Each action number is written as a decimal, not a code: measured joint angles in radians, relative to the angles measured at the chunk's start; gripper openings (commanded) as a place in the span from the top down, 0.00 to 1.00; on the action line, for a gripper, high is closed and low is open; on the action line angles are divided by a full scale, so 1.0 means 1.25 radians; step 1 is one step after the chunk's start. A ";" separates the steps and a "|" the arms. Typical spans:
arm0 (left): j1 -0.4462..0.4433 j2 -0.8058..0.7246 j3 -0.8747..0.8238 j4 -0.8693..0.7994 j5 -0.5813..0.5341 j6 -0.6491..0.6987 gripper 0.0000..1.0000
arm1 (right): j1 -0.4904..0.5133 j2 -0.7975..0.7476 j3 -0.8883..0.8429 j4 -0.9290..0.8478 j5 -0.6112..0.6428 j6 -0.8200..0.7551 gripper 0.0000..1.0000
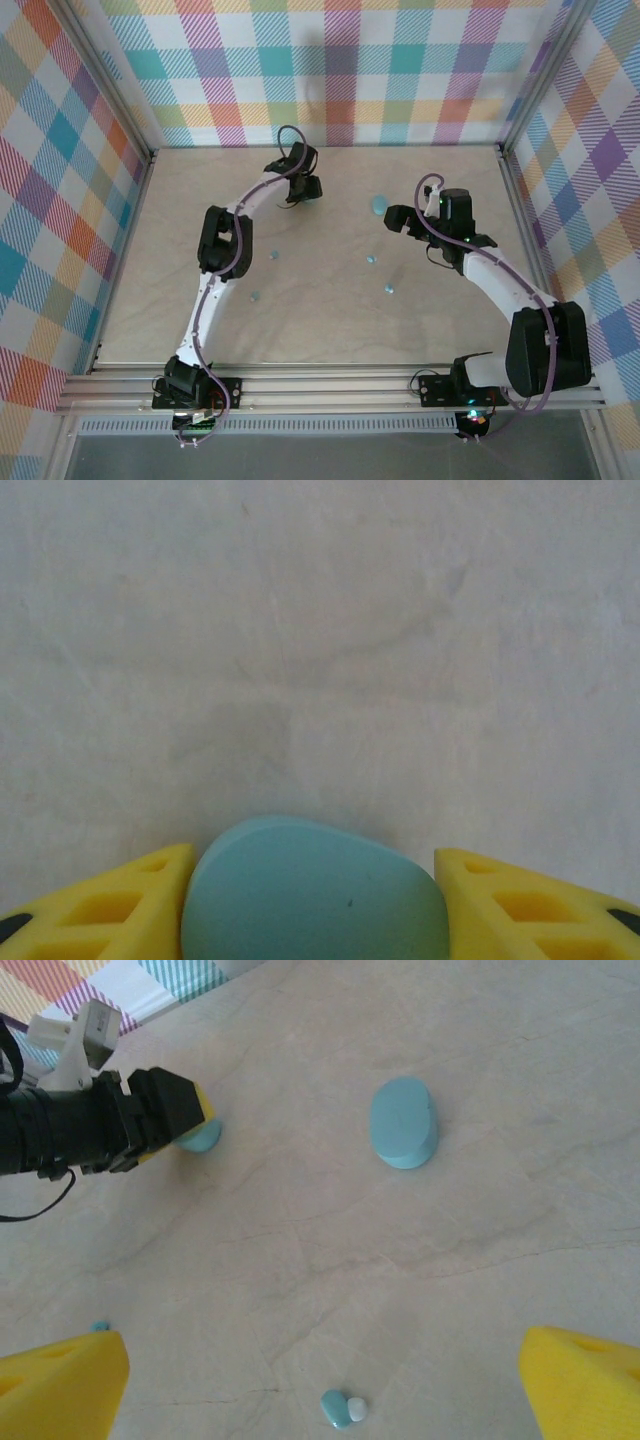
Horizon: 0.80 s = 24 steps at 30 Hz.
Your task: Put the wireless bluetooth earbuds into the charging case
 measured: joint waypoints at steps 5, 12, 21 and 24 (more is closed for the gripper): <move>-0.001 -0.087 -0.141 0.020 0.049 0.049 0.65 | 0.001 -0.004 0.020 -0.042 0.001 0.020 0.00; -0.004 -0.211 -0.309 0.055 0.159 0.145 0.65 | 0.001 0.047 0.113 -0.131 -0.046 0.059 0.01; -0.013 -0.360 -0.343 0.056 0.336 0.278 0.69 | 0.001 0.155 0.207 -0.200 -0.245 0.137 0.06; -0.022 -0.396 -0.343 0.051 0.385 0.316 0.69 | 0.001 0.198 0.251 -0.210 -0.330 0.164 0.08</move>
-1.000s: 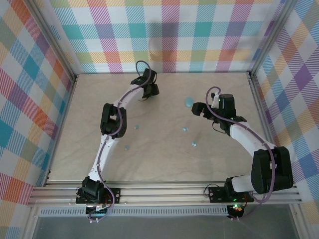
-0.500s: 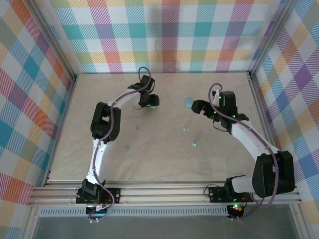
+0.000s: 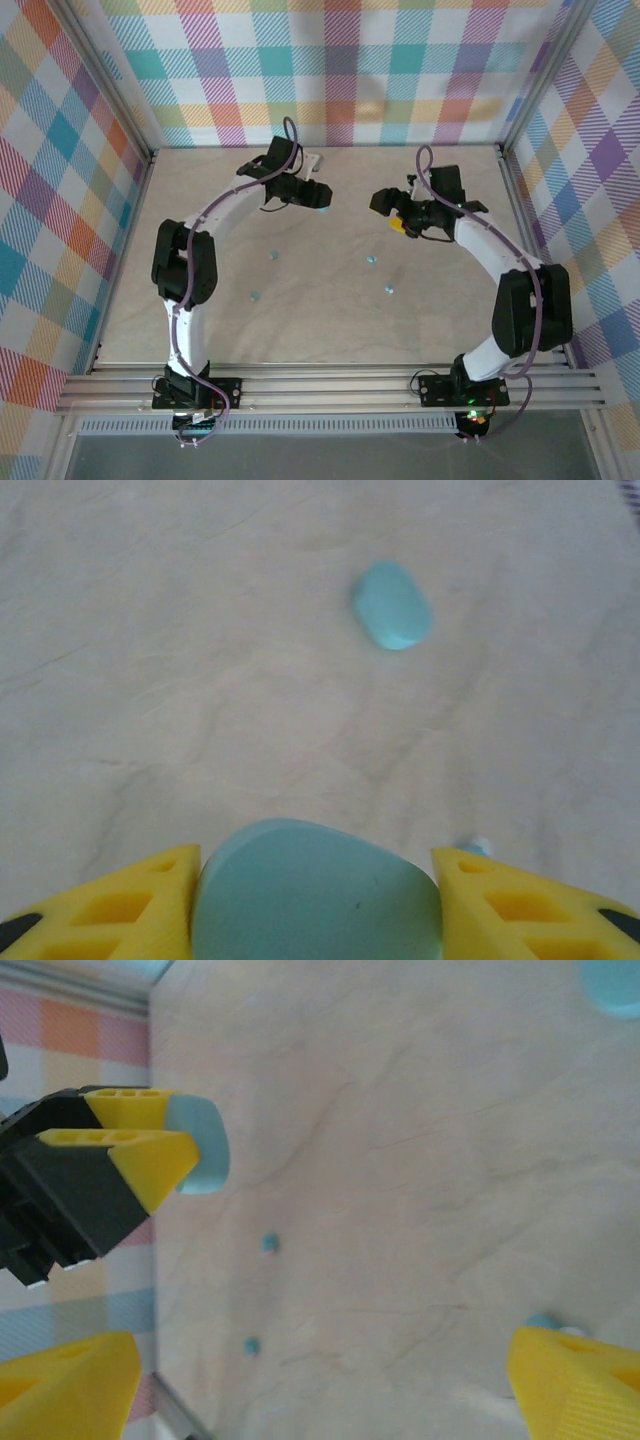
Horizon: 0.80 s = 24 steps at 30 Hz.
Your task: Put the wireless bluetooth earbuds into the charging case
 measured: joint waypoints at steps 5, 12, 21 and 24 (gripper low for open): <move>-0.017 -0.035 -0.001 -0.009 0.064 0.052 0.70 | 0.000 0.061 0.047 -0.005 -0.130 0.047 0.08; -0.042 -0.089 -0.021 -0.027 0.139 0.112 0.71 | 0.000 0.122 0.100 -0.016 -0.254 0.090 0.10; -0.053 -0.099 -0.042 -0.038 0.081 0.117 0.60 | 0.005 0.140 0.100 -0.115 -0.106 0.019 0.11; -0.053 -0.099 -0.088 -0.021 0.057 0.111 0.57 | 0.005 0.139 0.042 -0.118 -0.034 0.005 0.12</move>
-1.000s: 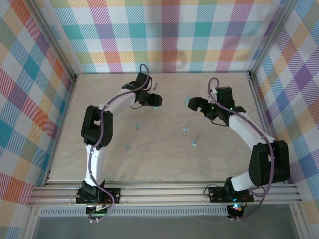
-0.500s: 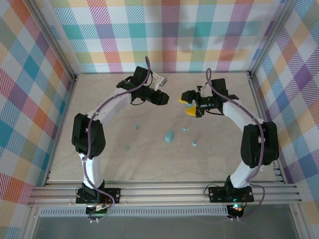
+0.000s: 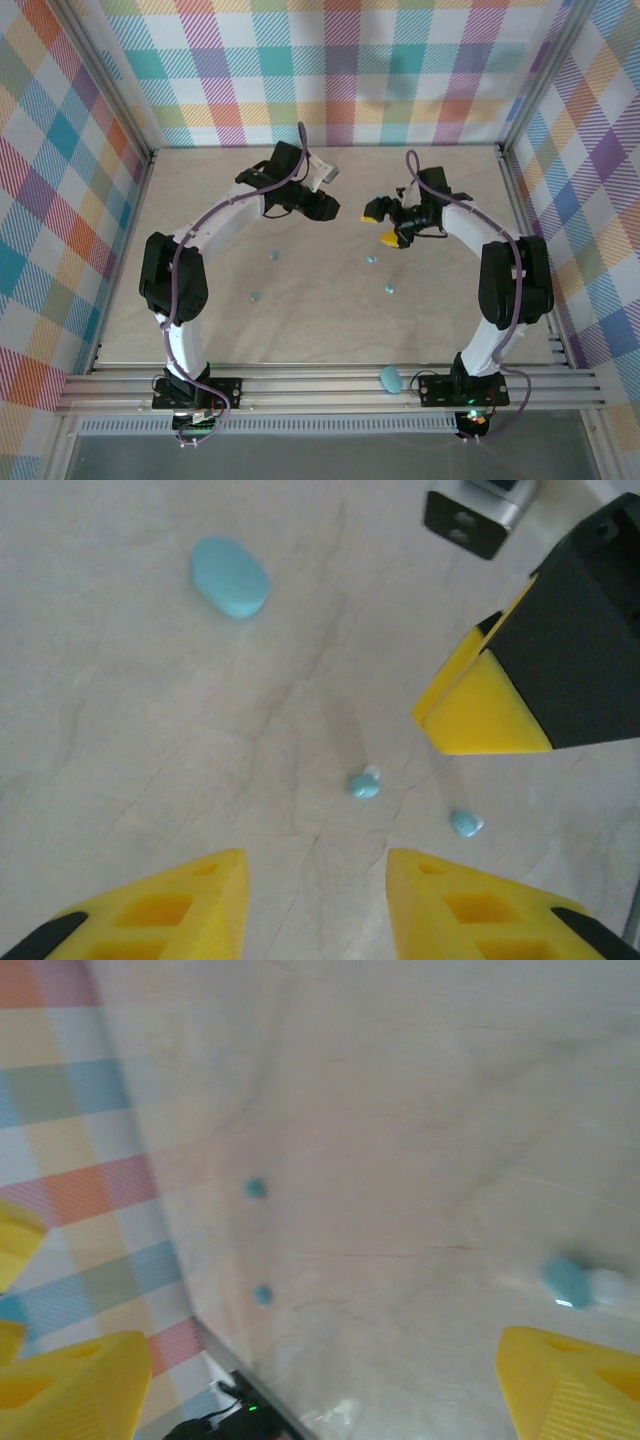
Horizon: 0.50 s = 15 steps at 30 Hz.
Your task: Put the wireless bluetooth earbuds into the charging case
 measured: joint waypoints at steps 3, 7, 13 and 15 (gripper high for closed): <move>0.000 -0.006 -0.060 0.023 -0.020 -0.007 0.56 | 0.000 -0.009 -0.036 -0.005 0.062 -0.004 0.13; 0.000 -0.036 -0.132 0.050 -0.036 -0.013 0.54 | 0.000 -0.076 -0.060 -0.007 0.139 -0.009 0.16; -0.005 -0.123 -0.214 0.096 -0.090 -0.025 0.51 | 0.064 -0.231 -0.089 -0.060 0.273 -0.058 0.17; -0.005 -0.147 -0.237 0.121 -0.118 -0.042 0.51 | 0.120 -0.278 -0.114 -0.091 0.318 -0.070 0.17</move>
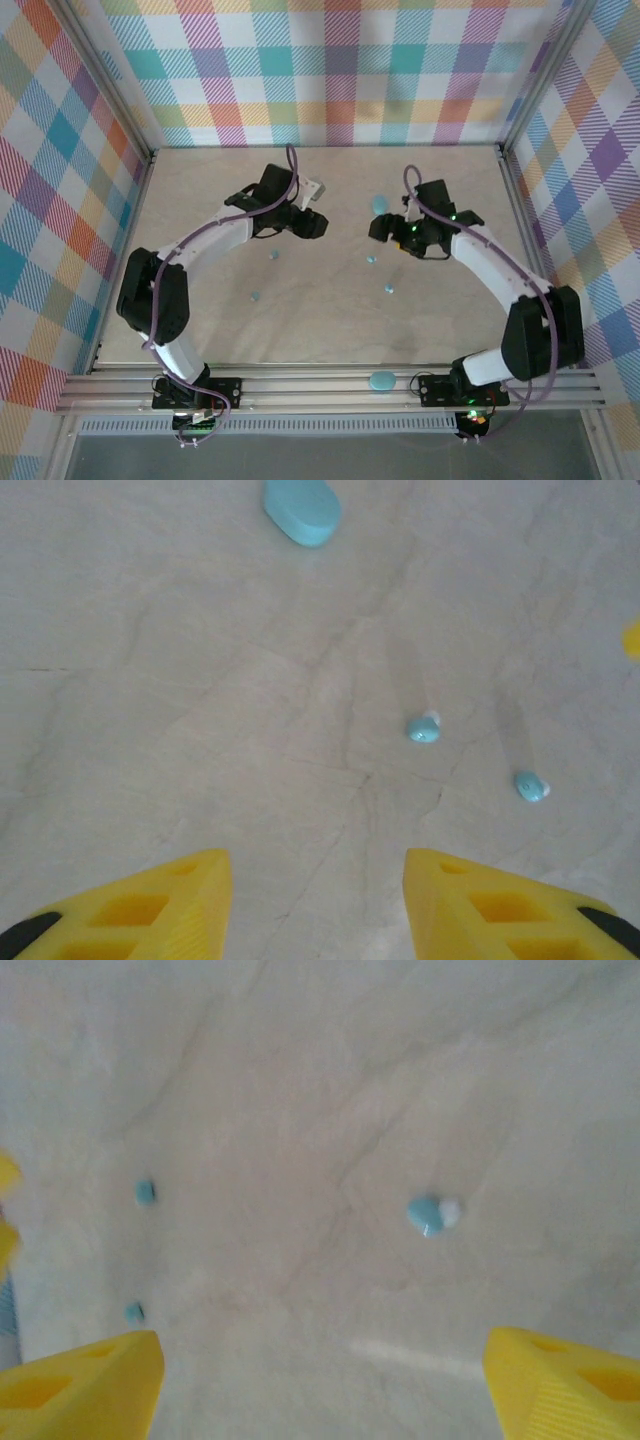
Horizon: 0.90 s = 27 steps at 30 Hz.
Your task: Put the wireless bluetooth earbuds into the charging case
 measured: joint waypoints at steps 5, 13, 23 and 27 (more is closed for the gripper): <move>0.000 -0.048 -0.085 0.048 -0.060 -0.050 0.49 | 0.179 -0.123 -0.091 -0.156 0.133 0.053 0.16; 0.000 -0.094 -0.149 0.048 -0.138 -0.106 0.47 | 0.533 -0.200 -0.143 -0.414 0.266 0.306 0.05; 0.000 -0.193 -0.216 0.049 -0.166 -0.143 0.45 | 0.750 -0.140 -0.237 -0.378 0.218 0.499 0.03; 0.000 -0.227 -0.234 0.046 -0.175 -0.143 0.44 | 0.753 -0.135 -0.295 -0.284 0.176 0.506 0.04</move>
